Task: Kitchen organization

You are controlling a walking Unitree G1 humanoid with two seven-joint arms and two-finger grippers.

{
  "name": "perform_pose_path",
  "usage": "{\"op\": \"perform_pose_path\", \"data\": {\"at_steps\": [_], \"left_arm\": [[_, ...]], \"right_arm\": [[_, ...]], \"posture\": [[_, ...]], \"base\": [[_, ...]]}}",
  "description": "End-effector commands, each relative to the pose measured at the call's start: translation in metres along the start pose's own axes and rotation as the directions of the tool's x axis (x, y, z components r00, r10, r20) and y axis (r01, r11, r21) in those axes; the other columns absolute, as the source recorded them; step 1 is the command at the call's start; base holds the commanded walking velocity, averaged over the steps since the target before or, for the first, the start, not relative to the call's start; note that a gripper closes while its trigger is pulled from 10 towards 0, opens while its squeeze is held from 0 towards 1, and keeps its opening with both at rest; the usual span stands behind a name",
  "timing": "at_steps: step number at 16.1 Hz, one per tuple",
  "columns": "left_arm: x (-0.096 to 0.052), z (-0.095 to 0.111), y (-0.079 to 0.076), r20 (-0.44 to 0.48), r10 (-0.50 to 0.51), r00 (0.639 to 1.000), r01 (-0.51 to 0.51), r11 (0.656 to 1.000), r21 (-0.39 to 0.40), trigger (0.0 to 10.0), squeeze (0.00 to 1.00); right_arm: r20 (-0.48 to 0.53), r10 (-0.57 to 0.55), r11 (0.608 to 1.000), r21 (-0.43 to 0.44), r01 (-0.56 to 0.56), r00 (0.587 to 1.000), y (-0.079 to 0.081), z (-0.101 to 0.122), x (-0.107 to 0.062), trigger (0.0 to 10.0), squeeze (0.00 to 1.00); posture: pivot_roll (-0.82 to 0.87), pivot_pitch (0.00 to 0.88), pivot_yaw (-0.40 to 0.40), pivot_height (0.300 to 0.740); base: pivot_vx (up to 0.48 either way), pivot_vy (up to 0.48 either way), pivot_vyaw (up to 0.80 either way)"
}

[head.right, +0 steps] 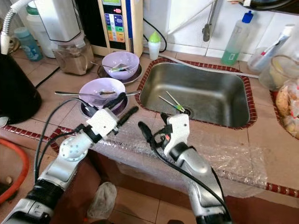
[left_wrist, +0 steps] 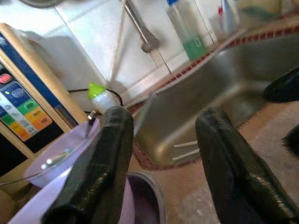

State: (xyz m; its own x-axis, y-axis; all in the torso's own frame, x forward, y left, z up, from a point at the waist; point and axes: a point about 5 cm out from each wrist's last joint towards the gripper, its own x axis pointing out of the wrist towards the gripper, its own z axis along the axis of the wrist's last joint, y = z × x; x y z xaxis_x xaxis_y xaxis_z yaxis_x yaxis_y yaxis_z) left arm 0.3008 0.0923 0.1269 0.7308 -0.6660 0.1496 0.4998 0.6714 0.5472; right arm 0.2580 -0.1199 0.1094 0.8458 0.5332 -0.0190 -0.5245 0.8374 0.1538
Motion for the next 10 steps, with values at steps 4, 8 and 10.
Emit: {"op": "perform_pose_path", "data": {"at_steps": [4,8,10], "left_arm": [[0.015,-0.006,0.011,-0.027,0.019,0.999,-0.016,0.995,0.097,10.0,1.0],[0.031,-0.008,0.021,-0.043,0.034,0.998,-0.028,0.988,0.149,10.0,1.0],[0.035,-0.011,0.024,-0.059,0.048,0.997,-0.038,0.985,0.168,10.0,1.0]], "right_arm": [[-0.017,0.067,0.998,0.015,-0.067,0.998,0.01,0.003,-0.012,10.0,0.0],[-0.028,0.052,0.998,0.023,-0.052,0.998,0.012,0.003,-0.021,10.0,0.0],[-0.019,0.082,0.996,0.04,-0.082,0.996,0.015,0.006,-0.023,10.0,0.0]], "posture": [[-0.14,0.05,0.078,0.74],[-0.17,0.059,0.093,0.74],[-0.18,0.06,0.095,0.74]], "base": [[0.0,0.0,0.0],[0.0,0.0,0.0],[0.0,0.0,0.0]]}}
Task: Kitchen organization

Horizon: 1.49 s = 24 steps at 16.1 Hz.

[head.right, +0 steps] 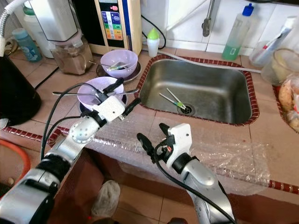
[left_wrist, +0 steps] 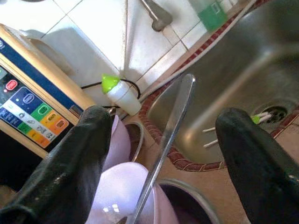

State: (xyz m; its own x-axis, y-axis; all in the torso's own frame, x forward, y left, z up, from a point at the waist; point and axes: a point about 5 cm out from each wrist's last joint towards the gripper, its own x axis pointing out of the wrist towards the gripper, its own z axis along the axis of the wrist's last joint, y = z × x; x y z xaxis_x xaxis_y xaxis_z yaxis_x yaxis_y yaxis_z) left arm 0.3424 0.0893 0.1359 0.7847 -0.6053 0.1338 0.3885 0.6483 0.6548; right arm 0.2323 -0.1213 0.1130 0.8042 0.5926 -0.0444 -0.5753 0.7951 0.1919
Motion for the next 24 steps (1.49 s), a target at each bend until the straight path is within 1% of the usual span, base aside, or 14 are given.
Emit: {"op": "perform_pose_path", "data": {"at_steps": [1,2,3,5,9,15,20,24], "left_arm": [[0.002,0.0,0.001,-0.001,-0.007,1.0,0.007,1.0,0.02,10.0,1.0],[0.005,0.001,0.002,0.007,-0.004,1.0,0.004,1.0,0.016,0.0,0.0],[0.007,0.001,0.003,0.011,0.0,1.0,0.0,1.0,0.013,0.0,0.0],[0.008,-0.001,0.002,0.01,-0.006,1.0,0.005,1.0,0.009,0.0,0.0],[0.008,-0.004,-0.001,0.012,-0.014,1.0,0.014,1.0,-0.008,0.0,0.0],[0.006,-0.004,-0.003,0.022,-0.025,0.999,0.025,1.0,-0.014,0.0,0.0],[0.007,-0.003,-0.002,0.036,-0.022,0.999,0.023,1.0,-0.021,0.0,0.0],[0.008,-0.001,0.002,0.048,-0.01,0.999,0.01,1.0,-0.011,0.0,0.0]], "right_arm": [[0.018,0.02,1.0,0.002,-0.02,1.0,0.003,0.006,-0.001,10.0,0.0],[0.027,0.022,1.0,-0.003,-0.021,0.999,0.001,0.01,-0.001,10.0,0.0],[0.033,0.023,1.0,-0.004,-0.022,0.999,0.0,0.012,-0.001,10.0,0.0],[0.08,0.028,1.0,-0.004,-0.028,0.996,0.001,0.023,0.001,10.0,0.0],[0.087,0.058,0.998,0.011,-0.059,0.995,0.003,0.028,0.001,10.0,0.0],[0.065,0.106,0.994,0.028,-0.108,0.992,0.007,0.026,0.001,10.0,0.0],[0.051,0.106,0.994,0.034,-0.108,0.993,0.006,0.023,0.001,10.0,0.0],[0.049,0.099,0.994,0.033,-0.101,0.994,0.005,0.022,0.002,10.0,0.0]], "posture": [[-0.18,0.06,0.095,0.74],[-0.19,0.06,0.095,0.74],[-0.19,0.058,0.096,0.74],[-0.19,0.053,0.096,0.74],[-0.19,0.047,0.093,0.74],[-0.19,0.047,0.091,0.74],[-0.19,0.043,0.091,0.74],[-0.18,0.035,0.09,0.74]], "base": [[0.0,0.0,0.0],[0.0,0.0,0.0],[0.0,0.0,0.0],[0.0,0.0,0.0],[0.0,0.0,0.0],[0.0,0.0,0.0],[0.0,0.0,0.0],[0.0,0.0,0.0]]}}
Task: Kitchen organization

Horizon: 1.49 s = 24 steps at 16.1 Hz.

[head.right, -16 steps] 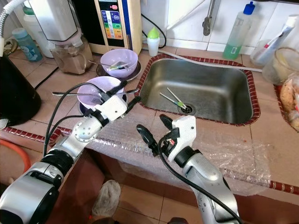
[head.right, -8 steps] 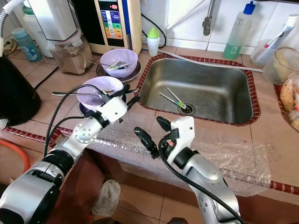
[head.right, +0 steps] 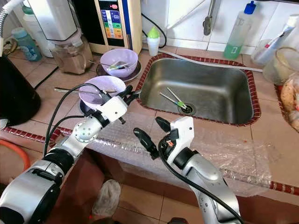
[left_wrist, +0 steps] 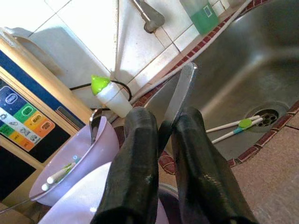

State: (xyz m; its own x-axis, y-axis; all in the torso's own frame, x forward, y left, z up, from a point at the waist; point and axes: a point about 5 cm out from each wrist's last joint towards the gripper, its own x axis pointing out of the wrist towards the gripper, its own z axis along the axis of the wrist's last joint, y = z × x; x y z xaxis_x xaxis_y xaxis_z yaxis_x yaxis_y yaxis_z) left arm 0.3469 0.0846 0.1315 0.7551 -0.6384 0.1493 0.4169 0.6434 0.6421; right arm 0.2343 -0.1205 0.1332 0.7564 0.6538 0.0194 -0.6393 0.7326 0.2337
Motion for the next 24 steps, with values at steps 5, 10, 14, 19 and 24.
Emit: {"op": "perform_pose_path", "data": {"at_steps": [5,10,14,19,24], "left_arm": [[0.001,0.006,0.019,0.042,0.073,0.996,-0.074,0.997,0.036,0.0,0.0],[-0.003,0.021,0.042,0.138,0.153,0.979,-0.163,0.985,0.063,0.0,0.0],[-0.009,0.029,0.061,0.142,0.232,0.962,-0.232,0.973,-0.014,0.0,0.0],[-0.018,0.034,0.075,0.118,0.258,0.959,-0.252,0.966,-0.059,0.0,0.0],[-0.014,0.054,0.082,0.148,0.287,0.946,-0.269,0.954,-0.133,0.0,0.0]], "right_arm": [[0.001,0.0,1.0,-0.02,0.001,1.0,-0.002,0.002,0.002,10.0,0.0],[0.003,-0.01,1.0,-0.027,0.01,1.0,-0.006,0.003,0.004,10.0,0.0],[0.003,-0.01,1.0,-0.028,0.011,1.0,-0.007,0.002,0.007,10.0,0.0],[0.001,-0.005,1.0,-0.03,0.005,1.0,-0.009,0.0,0.009,10.0,0.0],[0.031,-0.027,0.998,-0.064,0.029,0.999,-0.013,0.005,0.013,10.0,0.0]], "posture": [[-0.18,0.027,0.083,0.74],[-0.18,0.025,0.076,0.74],[-0.16,0.021,0.07,0.74],[-0.14,0.019,0.064,0.74],[-0.14,0.01,0.068,0.74]], "base": [[0.0,0.0,0.0],[0.0,0.0,0.0],[0.0,0.0,0.0],[0.0,0.0,0.0],[0.0,0.0,0.0]]}}
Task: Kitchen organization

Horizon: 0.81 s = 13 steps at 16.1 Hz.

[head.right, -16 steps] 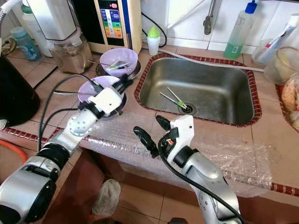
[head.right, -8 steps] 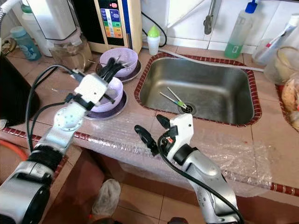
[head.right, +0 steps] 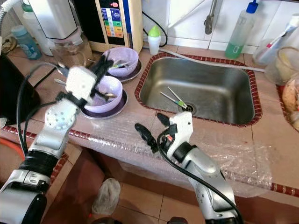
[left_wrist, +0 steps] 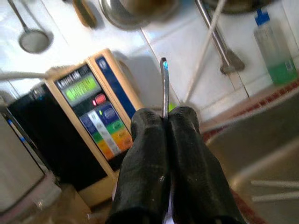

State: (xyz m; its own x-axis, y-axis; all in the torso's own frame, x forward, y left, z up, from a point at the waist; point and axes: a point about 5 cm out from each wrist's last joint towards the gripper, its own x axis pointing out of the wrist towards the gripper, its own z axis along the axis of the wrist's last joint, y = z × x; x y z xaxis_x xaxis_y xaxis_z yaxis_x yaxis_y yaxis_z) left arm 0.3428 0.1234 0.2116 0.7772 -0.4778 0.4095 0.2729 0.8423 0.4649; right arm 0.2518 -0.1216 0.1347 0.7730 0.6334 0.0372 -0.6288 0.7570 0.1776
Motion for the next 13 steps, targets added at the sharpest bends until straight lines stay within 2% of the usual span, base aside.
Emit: {"op": "perform_pose_path", "data": {"at_steps": [1,3,5,7,8,9,13], "left_arm": [[0.012,0.02,0.008,0.064,0.018,0.998,-0.015,0.999,-0.044,0.0,0.0],[0.019,0.032,0.008,0.085,0.014,0.996,-0.002,0.99,-0.142,0.0,0.0],[0.03,0.048,0.003,0.102,0.003,0.995,0.035,0.93,-0.367,0.0,0.0],[0.034,0.052,0.001,0.094,-0.005,0.996,0.047,0.891,-0.451,0.0,0.0],[0.038,0.053,-0.008,0.088,-0.044,0.995,0.085,0.838,-0.539,0.0,0.0],[0.039,0.052,-0.018,0.077,-0.081,0.994,0.111,0.799,-0.592,0.0,0.0],[0.04,0.05,-0.044,0.081,-0.151,0.985,0.166,0.735,-0.657,0.0,0.0]], "right_arm": [[0.028,-0.023,0.999,-0.048,0.024,0.999,-0.004,0.006,0.002,10.0,0.0],[0.046,-0.041,0.994,-0.103,0.046,0.998,-0.007,0.011,0.005,10.0,0.0],[0.104,-0.101,0.974,-0.19,0.12,0.989,-0.016,0.023,0.011,10.0,0.0],[0.136,-0.131,0.964,-0.213,0.158,0.982,-0.021,0.029,0.012,10.0,0.0],[0.148,-0.163,0.946,-0.256,0.197,0.975,-0.026,0.031,0.013,10.0,0.0],[0.154,-0.168,0.943,-0.263,0.204,0.974,-0.028,0.032,0.014,10.0,0.0],[0.146,-0.117,0.961,-0.235,0.149,0.982,-0.025,0.032,0.018,10.0,0.0]], "posture": [[-0.14,0.008,0.069,0.74],[-0.14,0.008,0.069,0.74],[-0.13,0.008,0.07,0.74],[-0.13,0.008,0.07,0.74],[-0.13,0.008,0.07,0.74],[-0.12,0.008,0.072,0.74],[-0.12,0.009,0.079,0.74]], "base": [[0.0,0.0,0.0],[0.0,0.0,0.0],[0.0,0.0,0.0],[0.0,0.0,0.0],[0.0,0.0,0.0],[0.0,0.0,0.0],[0.0,0.0,0.0]]}}
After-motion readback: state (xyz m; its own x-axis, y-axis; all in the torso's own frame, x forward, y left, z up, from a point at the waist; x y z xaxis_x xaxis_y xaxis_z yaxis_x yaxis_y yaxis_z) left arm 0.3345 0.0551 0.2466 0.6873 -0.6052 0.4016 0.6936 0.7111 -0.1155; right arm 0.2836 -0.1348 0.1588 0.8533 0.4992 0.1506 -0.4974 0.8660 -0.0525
